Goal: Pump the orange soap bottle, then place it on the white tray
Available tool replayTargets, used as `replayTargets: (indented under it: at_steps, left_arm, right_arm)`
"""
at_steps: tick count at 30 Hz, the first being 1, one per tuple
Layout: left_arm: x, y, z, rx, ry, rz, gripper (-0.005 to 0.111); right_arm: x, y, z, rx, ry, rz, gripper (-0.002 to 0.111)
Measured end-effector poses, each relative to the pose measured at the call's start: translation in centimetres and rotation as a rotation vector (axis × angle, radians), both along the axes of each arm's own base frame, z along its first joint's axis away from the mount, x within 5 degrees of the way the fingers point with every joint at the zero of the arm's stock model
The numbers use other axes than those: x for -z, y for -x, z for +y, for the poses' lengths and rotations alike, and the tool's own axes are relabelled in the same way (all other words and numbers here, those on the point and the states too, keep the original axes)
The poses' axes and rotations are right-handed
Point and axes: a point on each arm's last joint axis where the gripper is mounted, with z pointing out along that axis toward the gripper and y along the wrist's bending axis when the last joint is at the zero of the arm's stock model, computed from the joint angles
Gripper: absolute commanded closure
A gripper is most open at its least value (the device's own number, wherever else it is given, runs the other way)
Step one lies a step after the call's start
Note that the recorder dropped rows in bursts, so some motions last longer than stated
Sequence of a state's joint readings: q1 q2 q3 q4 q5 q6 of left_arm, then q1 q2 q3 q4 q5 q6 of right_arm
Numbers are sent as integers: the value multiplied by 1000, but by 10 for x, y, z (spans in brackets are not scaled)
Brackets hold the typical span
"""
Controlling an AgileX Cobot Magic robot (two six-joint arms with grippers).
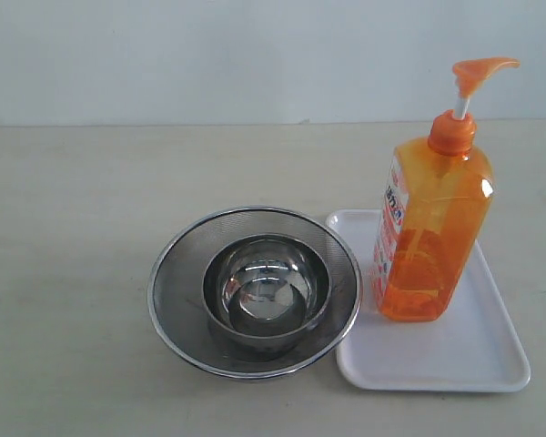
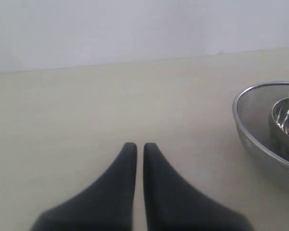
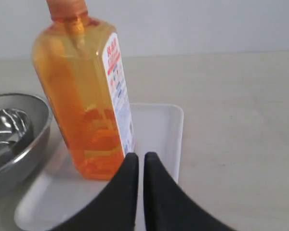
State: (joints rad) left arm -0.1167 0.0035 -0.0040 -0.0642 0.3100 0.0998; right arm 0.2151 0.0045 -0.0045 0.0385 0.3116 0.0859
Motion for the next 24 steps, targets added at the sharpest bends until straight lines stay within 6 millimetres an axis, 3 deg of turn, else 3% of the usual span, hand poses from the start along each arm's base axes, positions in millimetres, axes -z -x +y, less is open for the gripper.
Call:
replayTargets:
  at_steps: [15,24]
  left_arm:
    - [0,0,0,0,0,0,102]
    - [0,0,0,0,0,0,102]
  right_arm:
    - [5,-1,-14,258,30,47,107]
    - [6,0,-16,283,33,52,107]
